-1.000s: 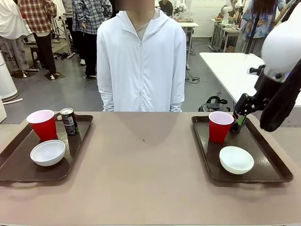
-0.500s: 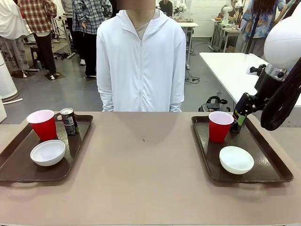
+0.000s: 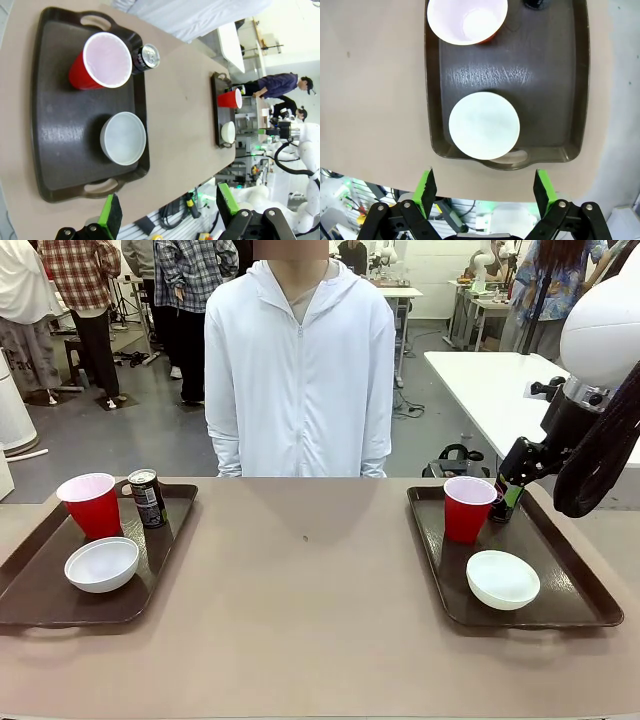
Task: Prepare tableware on both trays.
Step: Pick up a Picnic Bowl from the table and place it on a Handle tray.
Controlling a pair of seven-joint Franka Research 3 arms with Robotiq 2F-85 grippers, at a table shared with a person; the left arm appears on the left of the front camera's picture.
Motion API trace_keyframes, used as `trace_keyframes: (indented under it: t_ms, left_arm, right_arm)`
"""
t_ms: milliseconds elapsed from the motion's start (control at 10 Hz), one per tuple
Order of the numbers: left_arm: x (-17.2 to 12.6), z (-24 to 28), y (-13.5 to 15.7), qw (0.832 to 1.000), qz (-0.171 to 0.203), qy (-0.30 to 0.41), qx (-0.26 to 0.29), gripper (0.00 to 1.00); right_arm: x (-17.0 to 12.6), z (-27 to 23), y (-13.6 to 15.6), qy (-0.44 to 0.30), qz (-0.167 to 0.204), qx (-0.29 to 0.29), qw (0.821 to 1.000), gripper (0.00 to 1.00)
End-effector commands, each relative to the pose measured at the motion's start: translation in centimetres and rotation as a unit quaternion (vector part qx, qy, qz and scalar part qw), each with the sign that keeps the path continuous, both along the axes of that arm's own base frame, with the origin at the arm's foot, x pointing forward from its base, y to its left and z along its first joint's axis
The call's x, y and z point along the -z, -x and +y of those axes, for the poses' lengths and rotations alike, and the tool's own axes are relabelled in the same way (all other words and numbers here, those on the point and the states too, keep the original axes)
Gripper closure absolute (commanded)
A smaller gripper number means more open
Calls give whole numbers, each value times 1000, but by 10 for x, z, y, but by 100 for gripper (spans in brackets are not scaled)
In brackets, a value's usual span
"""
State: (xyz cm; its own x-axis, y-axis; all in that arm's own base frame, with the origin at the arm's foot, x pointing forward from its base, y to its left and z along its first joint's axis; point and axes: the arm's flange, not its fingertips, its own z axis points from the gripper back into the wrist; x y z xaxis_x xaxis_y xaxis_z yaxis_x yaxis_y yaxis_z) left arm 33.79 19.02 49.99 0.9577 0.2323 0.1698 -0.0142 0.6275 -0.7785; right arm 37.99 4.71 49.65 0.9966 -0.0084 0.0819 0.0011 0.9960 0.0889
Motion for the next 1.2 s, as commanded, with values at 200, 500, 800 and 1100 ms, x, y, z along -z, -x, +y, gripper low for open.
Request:
trace_keyframes:
  t_ms: [200,500,800,1100]
  left_arm:
    - [0,1,1,1000,-9,7,4,0]
    - [0,1,1,1000,-9,7,4,0]
    - [0,1,1,1000,-9,7,4,0]
    - [0,1,1,1000,-9,7,4,0]
  right_arm:
    - [3,1,-1,8,-8,12,1000,0]
    - [-4,-63,14,-215,-17,29,976,0]
    - [21,-157,33,-377,-46,72,922,0]
    - [62,-189,36,-437,-47,-18,898,0]
